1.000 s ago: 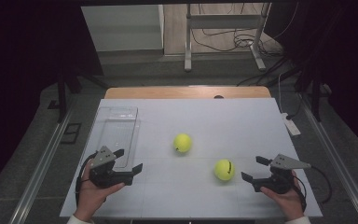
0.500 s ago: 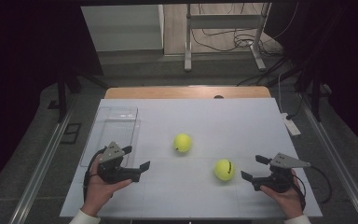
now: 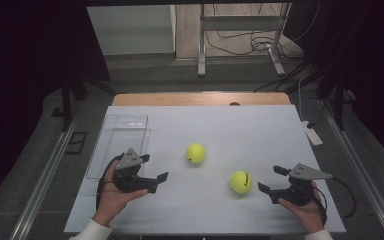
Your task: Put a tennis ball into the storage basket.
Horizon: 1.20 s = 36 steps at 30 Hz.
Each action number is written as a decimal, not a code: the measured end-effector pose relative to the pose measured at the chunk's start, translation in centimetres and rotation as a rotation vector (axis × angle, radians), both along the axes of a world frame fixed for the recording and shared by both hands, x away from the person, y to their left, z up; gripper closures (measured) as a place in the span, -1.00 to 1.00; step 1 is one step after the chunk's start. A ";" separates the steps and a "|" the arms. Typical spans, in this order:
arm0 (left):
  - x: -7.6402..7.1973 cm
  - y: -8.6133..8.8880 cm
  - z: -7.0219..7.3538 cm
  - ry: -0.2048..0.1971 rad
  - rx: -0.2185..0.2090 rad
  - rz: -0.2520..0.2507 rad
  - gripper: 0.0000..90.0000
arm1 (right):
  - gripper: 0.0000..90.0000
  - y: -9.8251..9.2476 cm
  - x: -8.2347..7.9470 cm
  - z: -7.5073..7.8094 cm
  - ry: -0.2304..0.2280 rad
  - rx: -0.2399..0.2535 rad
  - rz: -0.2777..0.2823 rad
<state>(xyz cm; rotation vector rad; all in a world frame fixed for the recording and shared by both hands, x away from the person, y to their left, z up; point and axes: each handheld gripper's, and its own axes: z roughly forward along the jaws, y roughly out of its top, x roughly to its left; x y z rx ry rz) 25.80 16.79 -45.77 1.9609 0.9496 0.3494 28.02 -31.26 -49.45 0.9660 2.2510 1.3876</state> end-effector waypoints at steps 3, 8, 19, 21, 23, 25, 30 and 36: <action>0.4 -0.5 0.0 0.007 0.001 -0.016 -0.77 | -0.75 -0.1 -0.1 0.0 0.003 0.001 -0.002; 0.8 -0.9 0.1 0.015 0.005 -0.031 -0.77 | -0.75 -0.2 -0.2 -0.1 0.003 -0.005 -0.004; 1.4 -1.4 0.5 0.027 0.012 -0.039 -0.78 | -0.75 -0.1 -0.2 0.0 0.002 -0.002 -0.001; 1.5 -1.5 0.6 0.029 0.015 -0.041 -0.78 | -0.75 -0.1 -0.2 -0.1 0.003 -0.004 0.001; 1.8 -1.8 0.8 0.029 0.029 -0.046 -0.78 | -0.75 0.0 -0.2 0.0 0.003 -0.004 0.004; 1.8 -2.0 0.9 0.029 0.031 -0.049 -0.78 | -0.75 0.0 -0.2 0.0 0.003 -0.002 0.005; 2.1 -2.6 1.2 0.029 0.036 -0.068 -0.79 | -0.75 0.1 -0.3 -0.1 0.005 -0.011 0.008; 2.8 -3.2 1.3 0.039 0.039 -0.082 -0.79 | -0.75 0.0 -0.3 -0.1 0.003 -0.011 0.006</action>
